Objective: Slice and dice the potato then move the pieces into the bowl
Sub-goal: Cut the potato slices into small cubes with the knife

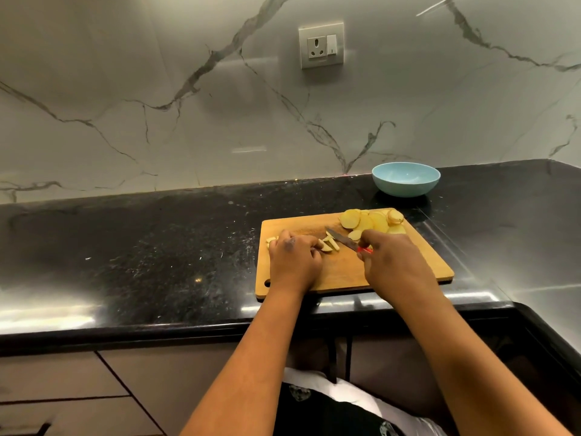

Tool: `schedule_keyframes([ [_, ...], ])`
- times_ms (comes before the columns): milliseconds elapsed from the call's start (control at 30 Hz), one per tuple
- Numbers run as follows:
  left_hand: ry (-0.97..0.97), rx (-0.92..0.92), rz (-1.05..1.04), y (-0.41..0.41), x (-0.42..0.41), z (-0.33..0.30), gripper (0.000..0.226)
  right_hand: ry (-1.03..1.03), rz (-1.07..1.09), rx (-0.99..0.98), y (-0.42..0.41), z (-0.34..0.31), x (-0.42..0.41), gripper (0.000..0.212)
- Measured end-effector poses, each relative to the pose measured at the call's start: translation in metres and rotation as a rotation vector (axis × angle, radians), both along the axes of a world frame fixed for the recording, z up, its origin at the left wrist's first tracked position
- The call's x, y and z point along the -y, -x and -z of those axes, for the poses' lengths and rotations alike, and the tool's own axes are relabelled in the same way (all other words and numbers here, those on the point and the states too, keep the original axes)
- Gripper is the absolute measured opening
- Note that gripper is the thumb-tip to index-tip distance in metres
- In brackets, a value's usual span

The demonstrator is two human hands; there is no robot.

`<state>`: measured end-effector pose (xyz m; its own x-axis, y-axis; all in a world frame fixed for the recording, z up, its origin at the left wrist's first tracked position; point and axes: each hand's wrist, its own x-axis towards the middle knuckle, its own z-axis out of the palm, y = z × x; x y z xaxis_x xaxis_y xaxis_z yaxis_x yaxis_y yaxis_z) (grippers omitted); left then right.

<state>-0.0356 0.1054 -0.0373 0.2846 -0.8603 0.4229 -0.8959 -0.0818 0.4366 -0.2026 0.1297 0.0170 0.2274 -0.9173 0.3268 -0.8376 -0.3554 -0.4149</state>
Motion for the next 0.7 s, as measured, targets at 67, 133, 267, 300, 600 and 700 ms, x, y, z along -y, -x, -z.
schedule_keyframes([
  [67, -0.038, 0.034, 0.007, 0.000, 0.000, 0.000, 0.031, 0.001, -0.015, -0.030, -0.006, 0.005, 0.002, 0.013],
  [133, -0.071, 0.068, 0.006, 0.000, 0.001, 0.001, 0.031, -0.012, -0.017, -0.087, -0.011, 0.009, 0.004, 0.016],
  [267, -0.068, 0.085, -0.001, 0.000, 0.003, 0.002, 0.030, 0.020, -0.028, -0.130, -0.020, 0.017, 0.004, 0.016],
  [300, -0.068, 0.085, 0.001, 0.000, 0.002, 0.002, 0.029, 0.033, -0.036, -0.133, -0.022, 0.017, 0.004, 0.016],
  [600, -0.075, 0.109, 0.008, 0.003, -0.001, 0.000, 0.027, -0.105, -0.100, -0.207, -0.022, 0.006, 0.011, 0.022],
  [700, -0.062, 0.094, 0.022, 0.002, -0.002, 0.000, 0.026, -0.166, -0.071, -0.264, 0.000, -0.002, 0.004, 0.022],
])
